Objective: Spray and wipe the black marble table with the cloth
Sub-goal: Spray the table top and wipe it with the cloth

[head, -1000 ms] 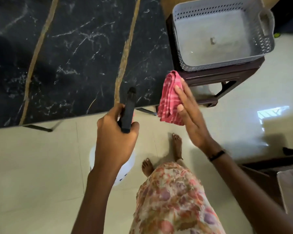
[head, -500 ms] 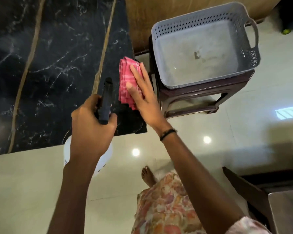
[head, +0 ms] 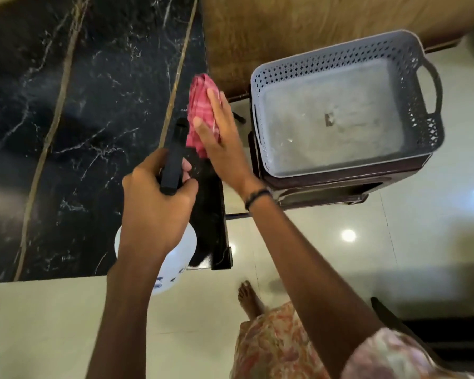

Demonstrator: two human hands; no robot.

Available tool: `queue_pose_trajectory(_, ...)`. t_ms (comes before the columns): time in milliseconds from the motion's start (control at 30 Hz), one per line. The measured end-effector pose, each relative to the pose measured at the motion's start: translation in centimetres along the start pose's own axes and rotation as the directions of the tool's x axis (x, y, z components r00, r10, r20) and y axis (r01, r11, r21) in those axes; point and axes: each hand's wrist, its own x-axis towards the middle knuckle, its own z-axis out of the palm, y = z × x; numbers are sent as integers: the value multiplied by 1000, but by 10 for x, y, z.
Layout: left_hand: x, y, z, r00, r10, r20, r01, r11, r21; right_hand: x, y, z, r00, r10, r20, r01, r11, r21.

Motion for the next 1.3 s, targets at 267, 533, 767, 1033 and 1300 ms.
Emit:
queue_pose_trajectory(267, 37, 15, -6, 999, 38, 9, -38, 999, 12, 3, 0, 1, 999, -51, -3, 51, 999, -11)
queue_pose_trajectory(533, 86, 28, -11, 998, 63, 15, -63, 998, 29, 60, 9, 2, 998, -68, -13, 67, 996, -59)
queue_pose_trajectory(767, 142, 24, -28, 996, 83, 43, -85, 996, 38, 229, -24, -6, 996, -83, -23, 79, 987, -140)
queue_pose_trajectory(1033, 198, 21, -45, 990, 56, 127, -60, 998, 28, 196, 2, 1, 993, -52, -106, 34, 986, -163)
queue_pose_trajectory(1300, 228, 10, -64, 983, 80, 163, -70, 995, -70, 294, -45, -2, 989, -70, -128, -45, 689, -723)
